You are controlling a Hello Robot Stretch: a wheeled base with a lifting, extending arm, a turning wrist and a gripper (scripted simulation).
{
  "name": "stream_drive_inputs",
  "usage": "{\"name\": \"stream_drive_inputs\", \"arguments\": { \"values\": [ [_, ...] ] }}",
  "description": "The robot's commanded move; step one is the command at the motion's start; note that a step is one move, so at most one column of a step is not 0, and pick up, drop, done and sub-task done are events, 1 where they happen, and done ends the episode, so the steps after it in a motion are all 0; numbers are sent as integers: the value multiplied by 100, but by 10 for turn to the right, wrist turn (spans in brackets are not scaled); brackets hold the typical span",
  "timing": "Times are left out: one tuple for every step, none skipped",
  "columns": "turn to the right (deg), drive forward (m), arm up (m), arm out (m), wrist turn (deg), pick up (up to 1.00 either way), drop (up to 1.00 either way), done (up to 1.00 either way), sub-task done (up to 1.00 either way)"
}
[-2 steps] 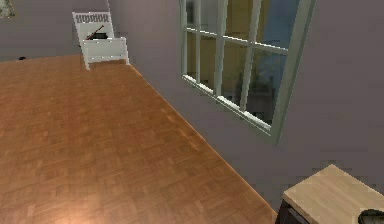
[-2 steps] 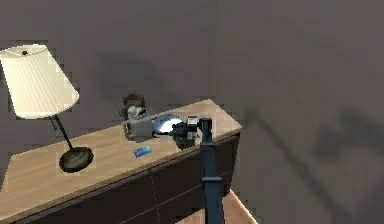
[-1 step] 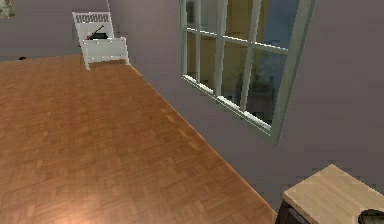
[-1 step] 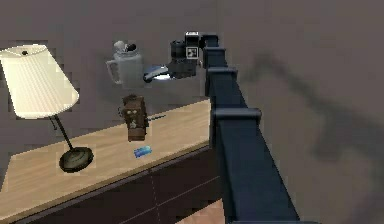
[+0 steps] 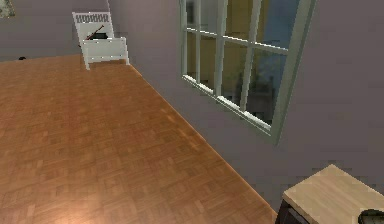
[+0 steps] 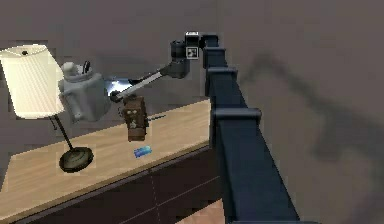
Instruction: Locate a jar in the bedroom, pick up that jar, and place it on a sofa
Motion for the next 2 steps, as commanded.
{"name": "stream_drive_inputs", "arguments": {
  "values": [
    [0,0,0,0,-450,0,0,0,0],
    [0,0,0,0,-120,0,0,0,0]
  ]
}}
